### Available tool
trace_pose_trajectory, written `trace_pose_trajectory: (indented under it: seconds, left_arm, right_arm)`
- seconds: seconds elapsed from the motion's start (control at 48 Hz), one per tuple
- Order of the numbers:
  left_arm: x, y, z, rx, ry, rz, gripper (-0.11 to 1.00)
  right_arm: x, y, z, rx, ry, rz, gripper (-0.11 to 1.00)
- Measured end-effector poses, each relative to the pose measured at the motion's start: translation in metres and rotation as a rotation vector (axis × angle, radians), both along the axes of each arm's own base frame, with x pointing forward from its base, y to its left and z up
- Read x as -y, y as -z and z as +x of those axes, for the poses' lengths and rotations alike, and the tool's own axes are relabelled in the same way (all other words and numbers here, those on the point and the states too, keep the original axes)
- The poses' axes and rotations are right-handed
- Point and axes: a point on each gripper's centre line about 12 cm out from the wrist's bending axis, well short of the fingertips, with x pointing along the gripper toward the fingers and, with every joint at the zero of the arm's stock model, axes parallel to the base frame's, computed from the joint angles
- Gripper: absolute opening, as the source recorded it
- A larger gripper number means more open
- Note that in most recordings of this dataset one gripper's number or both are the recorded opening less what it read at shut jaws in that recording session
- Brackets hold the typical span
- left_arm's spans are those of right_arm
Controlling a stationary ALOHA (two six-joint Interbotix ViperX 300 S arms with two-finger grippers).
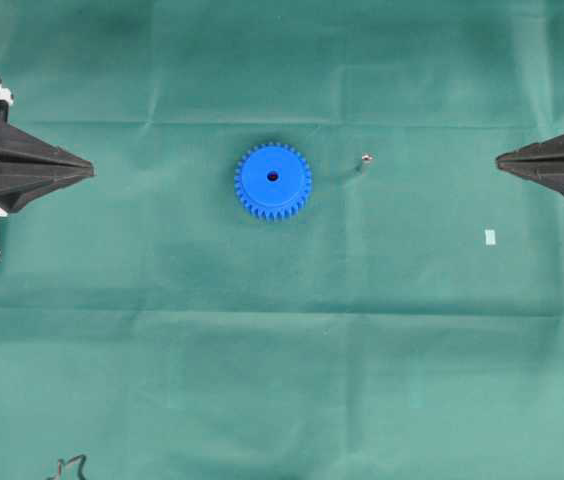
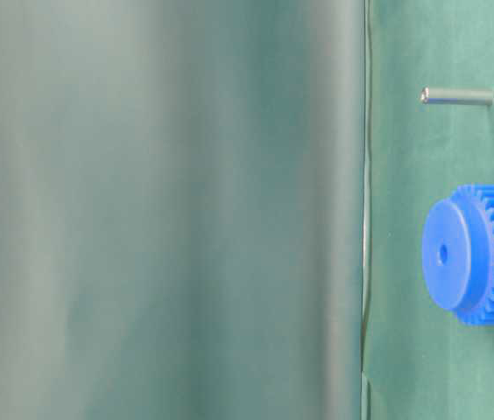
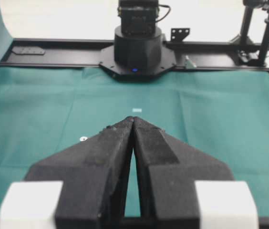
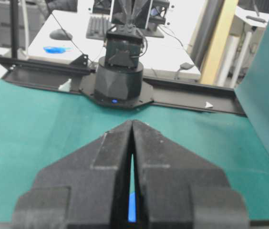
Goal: Insert the shaft into the center hole of the gear.
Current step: 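Move the right gripper left toward the small silver shaft, then lower the open right gripper around the silver shaft and close it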
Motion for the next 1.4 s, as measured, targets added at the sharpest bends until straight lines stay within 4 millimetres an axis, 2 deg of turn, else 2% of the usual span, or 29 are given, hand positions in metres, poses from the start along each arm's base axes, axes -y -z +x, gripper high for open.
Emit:
trace_pose_trajectory:
  seconds: [0.209, 0.375, 0.5, 0.688, 0.751, 0.834, 1.001, 1.043, 1.084, 1.209, 1.397]
  left_arm:
    - [0.0, -0.003, 0.002, -0.02, 0.001, -0.003, 0.0]
    - [0.0, -0.007, 0.002, -0.012, 0.003, -0.011, 0.0]
    - [0.0, -0.007, 0.002, -0.011, 0.004, -0.009, 0.0]
    - [0.0, -0.007, 0.002, -0.011, 0.004, -0.009, 0.0]
    - [0.001, -0.007, 0.003, -0.014, 0.005, -0.009, 0.0]
    - [0.0, -0.007, 0.003, -0.015, 0.003, -0.011, 0.0]
    - [0.001, -0.006, 0.003, -0.018, 0.005, -0.009, 0.0]
    - [0.0, -0.006, 0.003, -0.022, 0.003, -0.009, 0.0]
    - [0.001, -0.006, 0.003, -0.022, 0.005, -0.009, 0.0]
    - [0.001, -0.005, 0.003, -0.025, 0.005, -0.009, 0.0]
    - [0.0, -0.005, 0.003, -0.028, 0.003, -0.009, 0.0]
  right_arm:
    - [0.001, 0.014, 0.003, -0.089, 0.003, -0.007, 0.03]
    - [0.005, 0.006, 0.009, -0.12, 0.024, -0.004, 0.03]
    - [0.017, 0.005, 0.016, -0.146, 0.079, -0.001, 0.03]
    - [0.037, 0.029, 0.035, -0.234, 0.156, 0.019, 0.05]
    - [0.04, 0.04, 0.044, -0.271, 0.161, 0.024, 0.12]
    - [0.042, 0.054, 0.059, -0.33, 0.161, 0.029, 0.3]
    - [0.053, 0.083, 0.082, -0.446, 0.187, 0.053, 0.8]
    - [0.056, 0.089, 0.088, -0.467, 0.191, 0.056, 0.88]
    - [0.058, 0.098, 0.093, -0.496, 0.196, 0.061, 0.91]
    - [0.064, 0.121, 0.103, -0.567, 0.208, 0.077, 0.85]
    - [0.07, 0.144, 0.11, -0.605, 0.233, 0.108, 0.85]
